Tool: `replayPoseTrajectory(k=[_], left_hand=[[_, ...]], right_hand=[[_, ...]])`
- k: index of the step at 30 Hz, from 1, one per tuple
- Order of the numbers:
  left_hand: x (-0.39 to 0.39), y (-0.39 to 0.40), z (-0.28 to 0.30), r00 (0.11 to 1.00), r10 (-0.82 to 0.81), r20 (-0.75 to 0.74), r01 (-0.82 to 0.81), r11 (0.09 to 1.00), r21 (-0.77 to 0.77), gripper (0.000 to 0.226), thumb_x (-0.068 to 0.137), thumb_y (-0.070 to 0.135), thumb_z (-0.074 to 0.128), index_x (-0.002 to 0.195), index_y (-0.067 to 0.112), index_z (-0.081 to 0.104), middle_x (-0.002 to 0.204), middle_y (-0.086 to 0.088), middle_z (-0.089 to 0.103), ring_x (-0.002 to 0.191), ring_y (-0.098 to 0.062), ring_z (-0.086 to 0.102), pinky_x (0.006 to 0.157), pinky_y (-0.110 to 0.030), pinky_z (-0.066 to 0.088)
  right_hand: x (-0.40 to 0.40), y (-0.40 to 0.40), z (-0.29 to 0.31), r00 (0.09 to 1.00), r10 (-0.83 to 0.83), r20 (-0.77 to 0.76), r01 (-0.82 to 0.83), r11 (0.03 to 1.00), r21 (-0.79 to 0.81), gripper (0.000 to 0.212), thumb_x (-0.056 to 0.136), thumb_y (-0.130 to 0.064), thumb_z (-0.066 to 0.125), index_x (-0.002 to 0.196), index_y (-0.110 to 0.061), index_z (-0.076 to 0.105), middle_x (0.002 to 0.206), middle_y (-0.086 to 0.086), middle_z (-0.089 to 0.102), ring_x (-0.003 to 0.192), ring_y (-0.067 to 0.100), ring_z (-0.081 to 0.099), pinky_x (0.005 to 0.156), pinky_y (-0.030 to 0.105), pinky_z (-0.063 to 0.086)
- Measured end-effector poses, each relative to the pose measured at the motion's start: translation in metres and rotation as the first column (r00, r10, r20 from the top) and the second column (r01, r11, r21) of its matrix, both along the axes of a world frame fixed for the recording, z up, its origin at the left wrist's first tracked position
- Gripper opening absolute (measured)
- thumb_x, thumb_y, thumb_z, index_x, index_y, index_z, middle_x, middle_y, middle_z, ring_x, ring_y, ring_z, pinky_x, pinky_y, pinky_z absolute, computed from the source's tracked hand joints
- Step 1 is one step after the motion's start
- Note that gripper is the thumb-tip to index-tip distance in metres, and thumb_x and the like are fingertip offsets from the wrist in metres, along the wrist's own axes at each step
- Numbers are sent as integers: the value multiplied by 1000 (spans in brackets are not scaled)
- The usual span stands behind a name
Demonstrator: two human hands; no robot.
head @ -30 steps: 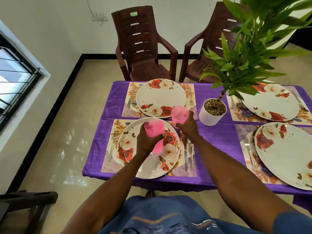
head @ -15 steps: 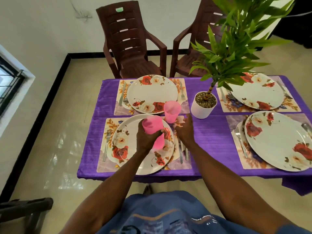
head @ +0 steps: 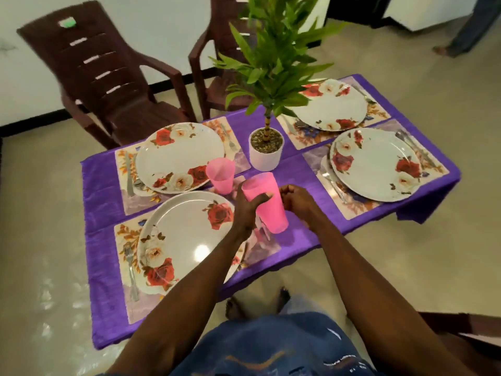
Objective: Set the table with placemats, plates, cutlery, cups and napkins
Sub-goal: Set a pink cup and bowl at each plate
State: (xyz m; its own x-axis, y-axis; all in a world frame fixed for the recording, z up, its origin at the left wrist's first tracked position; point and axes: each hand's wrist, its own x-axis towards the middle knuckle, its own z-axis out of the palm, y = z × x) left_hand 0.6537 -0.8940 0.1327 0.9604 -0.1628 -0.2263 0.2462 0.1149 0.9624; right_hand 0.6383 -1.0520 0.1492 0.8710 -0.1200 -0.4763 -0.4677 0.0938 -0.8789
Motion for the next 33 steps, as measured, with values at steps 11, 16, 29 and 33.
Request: replayPoseTrajectory(k=[11, 16, 29, 33], left_hand=[[17, -134, 20, 985, -168, -41, 164, 983, -79, 54, 59, 33, 83, 108, 13, 69, 105, -9, 73, 93, -24, 67, 86, -46, 54], [22, -224, 21, 959, -274, -70, 268, 960, -84, 67, 68, 36, 84, 124, 6, 63, 119, -17, 68, 112, -39, 63, 98, -59, 49], [58, -344, 44, 956, -277, -98, 272, 960, -60, 60, 64, 30, 84, 118, 12, 64, 113, -10, 70, 106, -31, 65, 88, -45, 54], [88, -372, 37, 977, -187, -100, 185, 982, -29, 67, 52, 39, 88, 114, 22, 66, 116, -8, 70, 107, -32, 65, 83, -42, 58]], right_hand=[[-20, -134, 9, 966, 255, 35, -257, 953, 160, 61, 79, 3, 72, 135, -13, 51, 127, 13, 64, 119, 28, 61, 100, 45, 49], [-22, -220, 17, 974, 224, 4, -223, 968, 114, 58, 77, -9, 75, 131, -15, 54, 123, 12, 66, 116, 30, 61, 99, 44, 50], [12, -338, 28, 960, 278, -14, -271, 944, 187, 62, 71, -8, 72, 130, -12, 53, 117, 14, 61, 112, 31, 56, 99, 46, 49], [45, -356, 22, 976, 218, 4, -218, 976, -21, 52, 75, -9, 77, 121, -20, 56, 116, 13, 64, 111, 32, 59, 99, 50, 50]])
